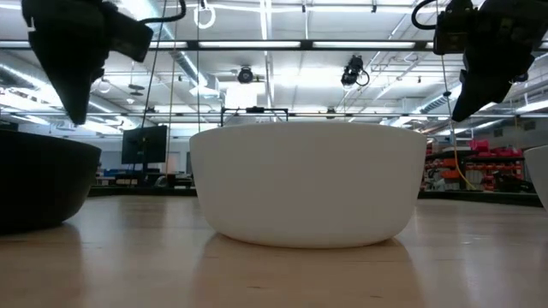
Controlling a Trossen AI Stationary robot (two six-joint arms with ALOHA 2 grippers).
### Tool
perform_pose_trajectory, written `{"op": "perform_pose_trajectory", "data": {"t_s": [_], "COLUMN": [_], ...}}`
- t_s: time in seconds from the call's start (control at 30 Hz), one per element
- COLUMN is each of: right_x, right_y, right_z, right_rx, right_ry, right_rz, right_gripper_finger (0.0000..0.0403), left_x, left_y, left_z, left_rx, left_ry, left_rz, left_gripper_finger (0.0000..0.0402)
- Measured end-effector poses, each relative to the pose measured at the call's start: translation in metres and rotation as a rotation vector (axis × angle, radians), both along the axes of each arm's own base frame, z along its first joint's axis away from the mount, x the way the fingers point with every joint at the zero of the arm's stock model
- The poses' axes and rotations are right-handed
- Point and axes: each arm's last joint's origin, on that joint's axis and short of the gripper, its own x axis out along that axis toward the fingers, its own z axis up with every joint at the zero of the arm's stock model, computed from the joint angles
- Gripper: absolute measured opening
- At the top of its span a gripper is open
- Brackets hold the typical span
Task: Nest bowls inside each other
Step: Stack the black bowl on the top white bowl
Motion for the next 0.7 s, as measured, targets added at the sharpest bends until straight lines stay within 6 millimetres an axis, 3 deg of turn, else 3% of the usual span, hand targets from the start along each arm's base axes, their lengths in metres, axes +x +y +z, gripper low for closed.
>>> {"op": "perform_pose_trajectory", "data": {"t_s": [0.23,0.7], "right_x": [0.000,0.000], "right_y": [0.000,0.000], "right_z": [0.000,0.000], "right_rx": [0.010,0.010], "right_ry": [-0.003,-0.002], "right_rz": [-0.015,-0.015], "right_gripper_finger": [0.0061,0.0061], "left_x": [-0.010,-0.006], "left_y": [-0.001,-0.003], "left_z": [-0.023,-0.023], "left_rx": [-0.153,-0.182], "left_ry": [0.043,0.005], "left_rz": [-0.013,0.013], "left_gripper_finger": [0.0048,0.0113]}}
